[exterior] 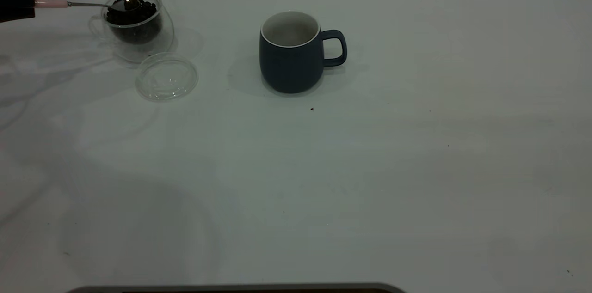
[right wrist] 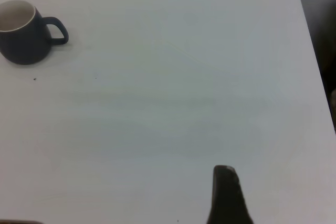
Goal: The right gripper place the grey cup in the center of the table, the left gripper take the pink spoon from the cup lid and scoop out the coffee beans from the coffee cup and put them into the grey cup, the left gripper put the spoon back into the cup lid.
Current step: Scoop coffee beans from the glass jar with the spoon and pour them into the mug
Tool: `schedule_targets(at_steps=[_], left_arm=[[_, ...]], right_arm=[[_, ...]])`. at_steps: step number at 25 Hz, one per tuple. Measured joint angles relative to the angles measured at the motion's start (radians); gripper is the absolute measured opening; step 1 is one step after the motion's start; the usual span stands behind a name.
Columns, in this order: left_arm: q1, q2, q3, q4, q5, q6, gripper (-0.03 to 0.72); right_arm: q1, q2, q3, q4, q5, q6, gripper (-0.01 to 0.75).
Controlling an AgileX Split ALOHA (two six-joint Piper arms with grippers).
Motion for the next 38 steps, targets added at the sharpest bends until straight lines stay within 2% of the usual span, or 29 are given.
schedule_targets(at_steps=[17, 25, 38], left_arm=[[-0.011, 0.0, 0.0, 0.0, 0.0, -0.067, 0.135], [-0.098, 0.0, 0.0, -0.023, 0.0, -0.072, 0.135], [-0.286, 0.0, 0.0, -0.055, 0.0, -0.075, 0.134]], right_arm=[[0.0, 0.0, 0.0, 0.0, 0.0, 0.0, 0.536], [0.0, -0.001, 0.0, 0.0, 0.0, -0.001, 0.536], [0.0, -0.001, 0.0, 0.0, 0.0, -0.001, 0.536]])
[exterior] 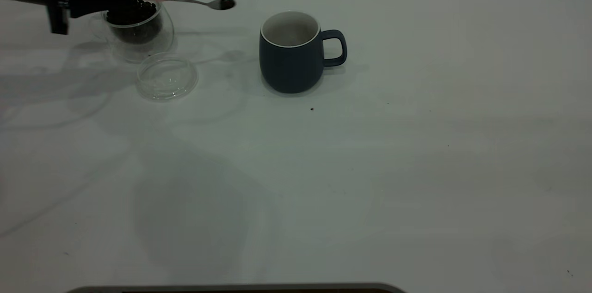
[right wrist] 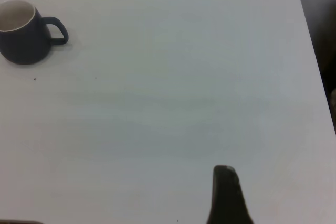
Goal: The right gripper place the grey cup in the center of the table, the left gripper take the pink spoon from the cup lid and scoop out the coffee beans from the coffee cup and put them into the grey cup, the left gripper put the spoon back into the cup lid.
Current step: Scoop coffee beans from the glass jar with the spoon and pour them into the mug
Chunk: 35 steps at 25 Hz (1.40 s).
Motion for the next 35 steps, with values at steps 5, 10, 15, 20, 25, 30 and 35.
schedule_targets(at_steps=[5, 10, 15, 20, 25, 30, 35], left_arm=[[-0.05, 0.0, 0.0, -0.035, 0.0, 0.0, 0.134], [-0.092, 0.0, 0.0, -0.041, 0.0, 0.01, 0.134], [-0.124, 0.0, 0.0, -0.048, 0.0, 0.033, 0.134], [-0.132, 0.0, 0.0, -0.048, 0.001, 0.067, 0.134], [-0.153, 0.0, 0.0, -0.048, 0.0, 0.158, 0.134], [-0.164, 0.0, 0.0, -0.048, 0.0, 0.285, 0.134], [-0.164, 0.0, 0.0, -0.048, -0.02, 0.327, 0.134]], right_arm=[[0.0, 0.0, 0.0, 0.0, 0.0, 0.0, 0.536], [0.0, 0.0, 0.0, 0.0, 0.0, 0.0, 0.536], [0.0, 0.0, 0.0, 0.0, 0.0, 0.0, 0.536], [0.0, 0.0, 0.0, 0.0, 0.0, 0.0, 0.536], [0.0, 0.0, 0.0, 0.0, 0.0, 0.0, 0.536], [0.0, 0.0, 0.0, 0.0, 0.0, 0.0, 0.536], [0.0, 0.0, 0.0, 0.0, 0.0, 0.0, 0.536]])
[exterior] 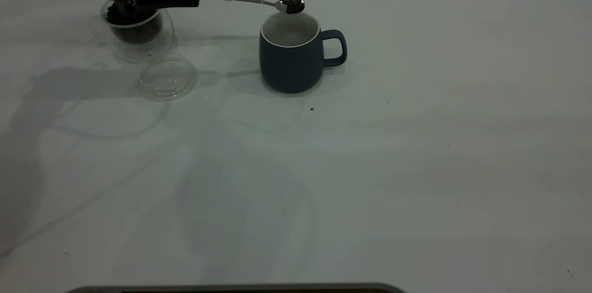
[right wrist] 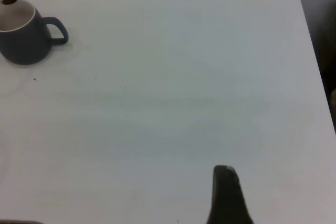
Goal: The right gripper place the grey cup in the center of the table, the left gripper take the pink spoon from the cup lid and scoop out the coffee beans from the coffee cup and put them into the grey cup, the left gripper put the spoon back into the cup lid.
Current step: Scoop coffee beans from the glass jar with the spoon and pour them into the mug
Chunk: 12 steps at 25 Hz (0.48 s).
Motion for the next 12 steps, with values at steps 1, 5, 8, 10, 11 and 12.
schedule_targets(at_steps=[1, 5, 8, 10, 11, 12], left_arm=[[0.0, 0.0, 0.0, 0.0, -0.01, 0.018, 0.134], [0.0, 0.0, 0.0, 0.0, -0.036, 0.132, 0.134], [0.0, 0.0, 0.0, 0.0, -0.053, 0.28, 0.134], [0.0, 0.0, 0.0, 0.0, -0.055, 0.395, 0.134], [0.0, 0.0, 0.0, -0.002, -0.055, 0.43, 0.134], [0.0, 0.0, 0.0, -0.007, -0.055, 0.458, 0.134]], right_arm=[[0.0, 0.0, 0.0, 0.0, 0.0, 0.0, 0.536], [0.0, 0.0, 0.0, 0.0, 0.0, 0.0, 0.536], [0.0, 0.0, 0.0, 0.0, 0.0, 0.0, 0.536], [0.0, 0.0, 0.0, 0.0, 0.0, 0.0, 0.536], [0.0, 0.0, 0.0, 0.0, 0.0, 0.0, 0.536], [0.0, 0.0, 0.0, 0.0, 0.0, 0.0, 0.536]])
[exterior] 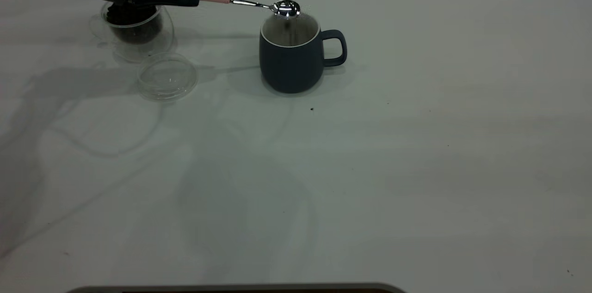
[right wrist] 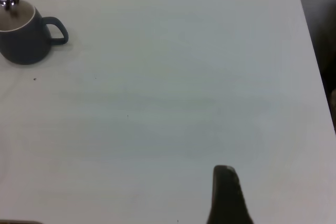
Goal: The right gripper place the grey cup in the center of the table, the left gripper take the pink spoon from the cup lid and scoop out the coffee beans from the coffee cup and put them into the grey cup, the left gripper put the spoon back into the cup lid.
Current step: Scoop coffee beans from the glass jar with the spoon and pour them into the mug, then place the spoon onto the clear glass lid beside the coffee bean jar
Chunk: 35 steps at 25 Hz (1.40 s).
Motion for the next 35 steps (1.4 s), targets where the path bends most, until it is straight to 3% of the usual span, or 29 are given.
schedule_targets(at_steps=[6, 10, 14, 18, 22, 26, 35], left_arm=[[0.0, -0.001, 0.0, -0.041, 0.0, 0.041, 0.134], [0.021, -0.029, 0.0, -0.03, 0.033, -0.041, 0.134], [0.088, -0.094, 0.0, 0.01, 0.077, -0.167, 0.134], [0.201, -0.12, 0.0, 0.052, 0.087, -0.313, 0.134], [0.281, -0.11, 0.0, 0.203, 0.087, -0.44, 0.134], [0.3, -0.078, 0.0, 0.316, 0.087, -0.501, 0.134], [0.3, -0.017, 0.0, 0.342, 0.087, -0.544, 0.134]], right_arm=[[0.0, 0.0, 0.0, 0.0, 0.0, 0.0, 0.536], [0.0, 0.0, 0.0, 0.0, 0.0, 0.0, 0.536], [0.0, 0.0, 0.0, 0.0, 0.0, 0.0, 0.536], [0.0, 0.0, 0.0, 0.0, 0.0, 0.0, 0.536], [0.0, 0.0, 0.0, 0.0, 0.0, 0.0, 0.536], [0.0, 0.0, 0.0, 0.0, 0.0, 0.001, 0.536], [0.0, 0.0, 0.0, 0.0, 0.0, 0.001, 0.536]])
